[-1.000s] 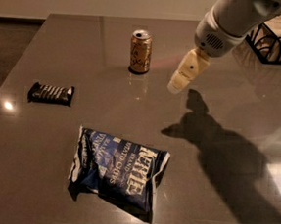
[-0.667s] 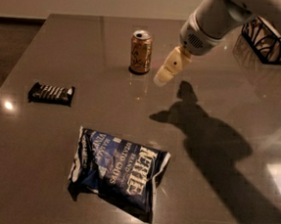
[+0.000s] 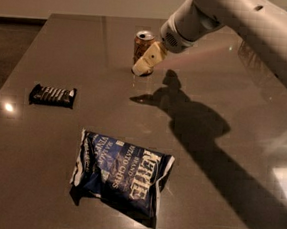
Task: Knock orange can over
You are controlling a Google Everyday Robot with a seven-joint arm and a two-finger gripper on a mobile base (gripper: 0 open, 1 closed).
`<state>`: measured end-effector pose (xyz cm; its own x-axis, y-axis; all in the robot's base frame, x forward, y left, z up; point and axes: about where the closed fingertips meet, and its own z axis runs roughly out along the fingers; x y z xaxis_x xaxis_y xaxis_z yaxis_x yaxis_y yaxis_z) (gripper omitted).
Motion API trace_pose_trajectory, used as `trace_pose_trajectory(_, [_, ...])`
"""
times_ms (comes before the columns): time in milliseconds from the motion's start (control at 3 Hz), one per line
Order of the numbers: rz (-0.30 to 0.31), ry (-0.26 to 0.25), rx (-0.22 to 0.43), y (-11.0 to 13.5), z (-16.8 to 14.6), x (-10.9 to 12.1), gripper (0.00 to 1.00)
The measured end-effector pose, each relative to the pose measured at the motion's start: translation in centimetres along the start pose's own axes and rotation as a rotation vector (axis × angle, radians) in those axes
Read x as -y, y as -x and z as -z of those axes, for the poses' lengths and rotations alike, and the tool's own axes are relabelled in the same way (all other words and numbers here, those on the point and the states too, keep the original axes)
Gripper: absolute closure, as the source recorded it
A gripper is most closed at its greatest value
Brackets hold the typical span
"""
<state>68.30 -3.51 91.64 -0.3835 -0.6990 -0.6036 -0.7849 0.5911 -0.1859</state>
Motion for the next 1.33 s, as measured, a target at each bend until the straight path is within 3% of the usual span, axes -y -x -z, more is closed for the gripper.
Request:
trace_pose_trajectory(667, [-0.065, 0.025, 0.098, 3.7, -4.4, 0.6, 0.00])
trace_pose_trajectory(1000, [-0.091, 0.046, 0.132, 4.7, -5.5, 0.9, 0.16])
trace_pose_trajectory(1333, [-0.103, 0.066, 0.158, 5.3, -5.8, 1.1, 0.40])
